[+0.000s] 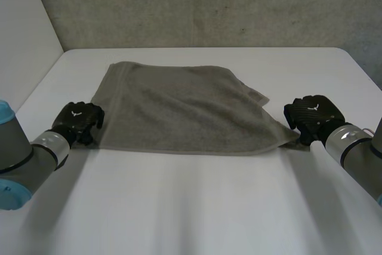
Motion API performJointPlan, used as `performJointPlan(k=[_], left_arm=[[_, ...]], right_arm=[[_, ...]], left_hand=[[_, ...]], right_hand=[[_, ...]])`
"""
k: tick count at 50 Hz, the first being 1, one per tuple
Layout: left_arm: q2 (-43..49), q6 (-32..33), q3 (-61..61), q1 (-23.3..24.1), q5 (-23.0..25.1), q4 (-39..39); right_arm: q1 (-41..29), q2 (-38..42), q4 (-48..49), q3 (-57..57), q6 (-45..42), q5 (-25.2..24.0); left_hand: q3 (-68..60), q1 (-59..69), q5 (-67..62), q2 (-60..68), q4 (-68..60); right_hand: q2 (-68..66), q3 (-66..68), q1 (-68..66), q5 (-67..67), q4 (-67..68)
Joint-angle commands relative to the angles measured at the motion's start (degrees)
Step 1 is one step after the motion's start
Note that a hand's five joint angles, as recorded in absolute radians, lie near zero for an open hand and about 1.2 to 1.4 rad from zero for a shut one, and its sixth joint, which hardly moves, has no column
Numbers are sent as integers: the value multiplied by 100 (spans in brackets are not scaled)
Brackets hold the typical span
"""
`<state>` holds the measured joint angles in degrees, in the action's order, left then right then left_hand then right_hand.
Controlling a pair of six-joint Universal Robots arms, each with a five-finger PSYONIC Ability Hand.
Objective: Fold the towel.
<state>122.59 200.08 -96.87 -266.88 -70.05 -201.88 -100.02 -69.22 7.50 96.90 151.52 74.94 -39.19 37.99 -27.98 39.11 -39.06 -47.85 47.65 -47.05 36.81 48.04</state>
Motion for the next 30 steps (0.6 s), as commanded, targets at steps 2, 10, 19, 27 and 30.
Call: performJointPlan(k=[2,10,19,27,30], left_arm=[[28,83,-69,84,53,-18],[90,110,-60,75,44,-27],[335,171,168,66,27,-106],[678,382,537,75,-87,-150],[740,382,634,75,-131,-150]], right_arm=[[-9,154,111,75,27,3],[17,277,128,66,27,-6],[17,347,164,66,18,3],[17,339,164,83,27,3],[8,339,155,83,27,3]], left_hand=[[893,-773,772,-885,880],[1064,-944,943,-1056,1051],[1064,-944,943,-1056,1051],[1064,-944,943,-1056,1051],[1064,-944,943,-1056,1051]], right_hand=[[412,-392,332,-309,-431],[497,-477,417,-393,-515],[581,-560,500,-477,-599],[648,-628,568,-544,-667],[648,-628,568,-544,-667]])
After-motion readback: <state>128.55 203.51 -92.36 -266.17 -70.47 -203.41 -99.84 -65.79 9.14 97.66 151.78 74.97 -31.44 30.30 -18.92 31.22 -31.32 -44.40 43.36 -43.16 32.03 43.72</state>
